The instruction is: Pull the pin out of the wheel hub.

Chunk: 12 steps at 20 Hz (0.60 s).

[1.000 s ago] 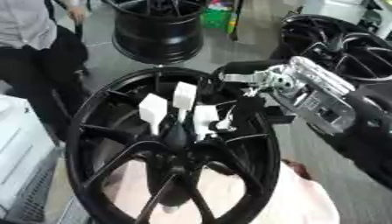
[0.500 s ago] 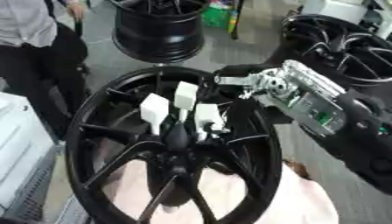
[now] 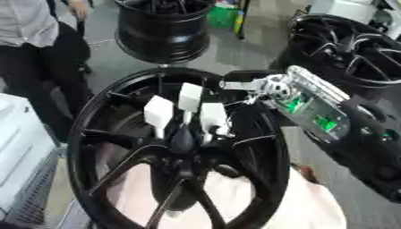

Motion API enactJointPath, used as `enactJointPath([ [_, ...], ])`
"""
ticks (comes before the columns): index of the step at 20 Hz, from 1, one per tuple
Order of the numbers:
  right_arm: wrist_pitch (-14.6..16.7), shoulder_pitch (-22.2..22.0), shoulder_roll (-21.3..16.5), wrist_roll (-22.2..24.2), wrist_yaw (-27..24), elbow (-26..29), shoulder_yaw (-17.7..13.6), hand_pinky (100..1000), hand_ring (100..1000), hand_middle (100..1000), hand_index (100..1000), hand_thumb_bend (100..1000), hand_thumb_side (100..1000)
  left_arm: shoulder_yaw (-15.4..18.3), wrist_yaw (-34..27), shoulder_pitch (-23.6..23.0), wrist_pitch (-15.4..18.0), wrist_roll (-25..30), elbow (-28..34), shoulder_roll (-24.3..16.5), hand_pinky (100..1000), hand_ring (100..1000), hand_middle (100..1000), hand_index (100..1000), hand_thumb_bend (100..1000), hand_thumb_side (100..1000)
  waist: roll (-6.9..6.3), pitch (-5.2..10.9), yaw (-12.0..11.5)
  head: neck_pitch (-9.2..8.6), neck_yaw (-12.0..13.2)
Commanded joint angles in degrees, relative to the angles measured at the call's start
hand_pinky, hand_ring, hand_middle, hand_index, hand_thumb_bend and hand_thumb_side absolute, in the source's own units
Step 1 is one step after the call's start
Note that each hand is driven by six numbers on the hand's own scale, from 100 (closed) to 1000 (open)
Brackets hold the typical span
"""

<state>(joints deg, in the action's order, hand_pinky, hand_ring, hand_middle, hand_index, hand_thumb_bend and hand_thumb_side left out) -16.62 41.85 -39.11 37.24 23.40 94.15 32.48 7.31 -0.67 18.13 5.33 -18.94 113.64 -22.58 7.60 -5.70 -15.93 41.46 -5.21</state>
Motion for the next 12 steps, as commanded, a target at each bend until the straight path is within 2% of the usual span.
enactJointPath([
  [1, -0.51, 0.64, -0.77, -0.48, -0.73, 0.08, -0.94, 821, 772, 607, 710, 282, 202, 0.56, -0.01, 0.62, 0.04, -0.2, 0.95, -0.43, 803, 885, 625, 839, 187, 614, -0.42, 0.51, 0.06, -0.72, 0.23],
  [9, -2.26, 0.43, -0.51, -2.03, -2.44, 0.09, -1.2, 803, 745, 561, 663, 149, 110, 0.59, -0.08, 0.46, -0.05, -0.28, 0.95, -0.37, 804, 886, 625, 839, 187, 615, -0.44, 0.46, 0.11, -0.85, 0.36],
  [12, -3.63, 0.53, -0.36, -3.9, -3.47, 0.38, -1.54, 777, 699, 481, 575, 100, 100, 0.67, -0.08, 0.29, -0.17, -0.33, 0.95, -0.31, 804, 886, 625, 839, 187, 617, -0.44, 0.48, 0.12, -0.84, 0.34],
])
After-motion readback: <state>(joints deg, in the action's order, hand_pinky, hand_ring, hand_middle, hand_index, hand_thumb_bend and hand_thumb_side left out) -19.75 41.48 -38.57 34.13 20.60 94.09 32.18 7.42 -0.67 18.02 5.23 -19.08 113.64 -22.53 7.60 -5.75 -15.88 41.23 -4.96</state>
